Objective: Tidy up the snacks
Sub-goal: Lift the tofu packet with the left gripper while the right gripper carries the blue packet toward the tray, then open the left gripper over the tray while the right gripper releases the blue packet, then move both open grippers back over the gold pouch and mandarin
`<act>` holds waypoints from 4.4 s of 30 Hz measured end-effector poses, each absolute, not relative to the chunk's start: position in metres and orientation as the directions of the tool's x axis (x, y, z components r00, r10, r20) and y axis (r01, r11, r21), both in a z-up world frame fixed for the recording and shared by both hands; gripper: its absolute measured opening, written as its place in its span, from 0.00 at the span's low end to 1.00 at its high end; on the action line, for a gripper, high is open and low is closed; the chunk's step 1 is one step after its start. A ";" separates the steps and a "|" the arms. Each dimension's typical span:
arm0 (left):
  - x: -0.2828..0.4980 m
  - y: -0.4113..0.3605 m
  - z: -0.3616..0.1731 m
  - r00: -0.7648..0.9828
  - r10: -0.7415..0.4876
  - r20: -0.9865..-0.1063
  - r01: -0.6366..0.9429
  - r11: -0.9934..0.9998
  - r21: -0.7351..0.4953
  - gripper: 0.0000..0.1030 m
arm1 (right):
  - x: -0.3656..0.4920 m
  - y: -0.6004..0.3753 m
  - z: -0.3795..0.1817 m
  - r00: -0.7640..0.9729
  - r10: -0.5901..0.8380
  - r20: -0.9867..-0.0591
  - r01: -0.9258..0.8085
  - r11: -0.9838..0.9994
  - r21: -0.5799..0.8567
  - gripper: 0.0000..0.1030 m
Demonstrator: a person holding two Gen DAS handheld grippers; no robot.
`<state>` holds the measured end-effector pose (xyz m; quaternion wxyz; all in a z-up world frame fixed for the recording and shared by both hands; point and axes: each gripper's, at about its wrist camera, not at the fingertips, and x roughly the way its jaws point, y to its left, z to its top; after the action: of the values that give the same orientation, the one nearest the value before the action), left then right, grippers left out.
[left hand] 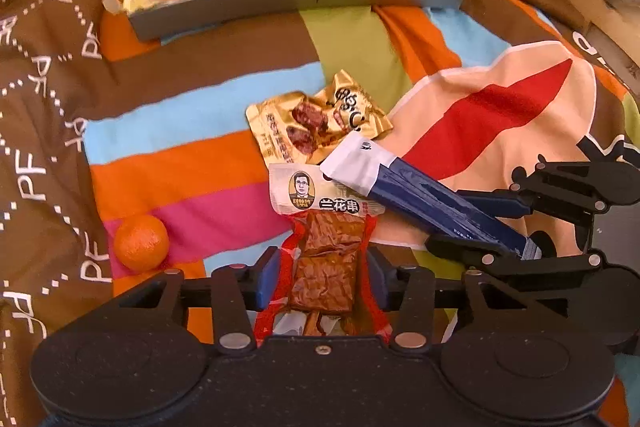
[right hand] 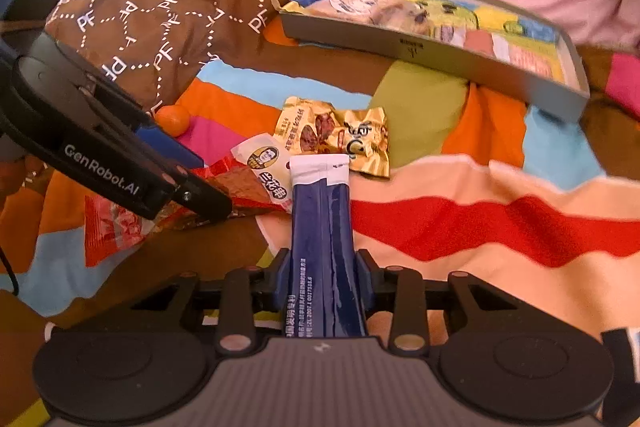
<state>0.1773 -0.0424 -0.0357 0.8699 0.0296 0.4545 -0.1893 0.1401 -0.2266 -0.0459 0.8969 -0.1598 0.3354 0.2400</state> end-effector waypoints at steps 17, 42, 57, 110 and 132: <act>0.148 -0.044 -0.027 0.652 -0.239 -0.720 0.390 0.919 0.048 0.44 | 0.109 -0.196 -0.055 0.802 0.194 -0.564 -0.517 0.699 -0.494 0.35; 0.170 -0.037 0.011 0.784 -0.216 -0.582 0.296 0.954 0.045 0.44 | 0.119 -0.191 -0.040 0.974 0.089 -0.206 -0.218 0.593 -0.775 0.34; 0.291 -0.054 0.089 0.871 -0.206 -0.445 0.279 0.955 0.103 0.45 | 0.241 -0.208 0.019 0.991 0.033 -0.129 -0.120 0.650 -0.751 0.35; 0.317 -0.033 0.087 0.917 -0.224 -0.329 0.144 0.957 -0.250 0.97 | 0.261 -0.246 0.105 0.994 0.046 -0.103 -0.085 0.906 -0.416 1.00; 0.164 0.003 0.084 0.940 -0.137 -0.312 0.060 0.968 -0.244 0.99 | 0.130 -0.242 0.104 0.986 0.127 -0.104 -0.147 0.964 -0.220 1.00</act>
<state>0.1640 0.0026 0.0844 0.9780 -0.1160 0.1657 -0.0503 0.1300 -0.2423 0.1040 0.9901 -0.1141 0.0446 0.0691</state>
